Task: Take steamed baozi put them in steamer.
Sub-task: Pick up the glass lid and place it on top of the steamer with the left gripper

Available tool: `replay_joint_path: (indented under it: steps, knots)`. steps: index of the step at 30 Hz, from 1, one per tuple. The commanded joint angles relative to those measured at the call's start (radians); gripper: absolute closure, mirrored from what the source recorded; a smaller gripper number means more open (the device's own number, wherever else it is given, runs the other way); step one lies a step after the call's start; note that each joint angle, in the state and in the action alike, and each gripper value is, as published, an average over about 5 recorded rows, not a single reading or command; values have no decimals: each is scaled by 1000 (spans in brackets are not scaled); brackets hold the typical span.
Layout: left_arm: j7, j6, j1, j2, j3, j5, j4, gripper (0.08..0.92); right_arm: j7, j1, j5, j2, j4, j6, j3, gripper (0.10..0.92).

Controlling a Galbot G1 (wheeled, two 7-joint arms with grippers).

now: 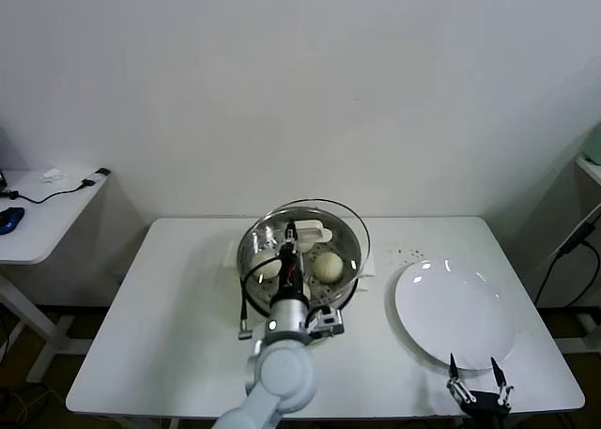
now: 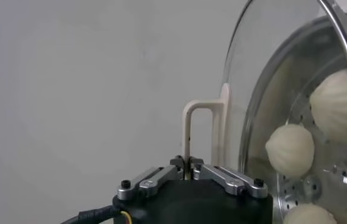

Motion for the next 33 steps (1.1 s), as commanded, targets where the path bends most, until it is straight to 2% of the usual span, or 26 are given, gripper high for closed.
replay_joint_path:
  steps: [1, 19, 33]
  knots:
    - [-11, -10, 7, -23, 9, 55, 50, 864, 4, 0, -1, 0, -8, 10, 1, 203]
    - [-34, -24, 23, -3, -35, 47, 83, 864, 6, -5, -4, 0, -7, 34, -5, 203]
    - [-53, -34, 20, -21, -31, 67, 114, 864, 11, -7, -5, 0, -11, 54, -2, 203]
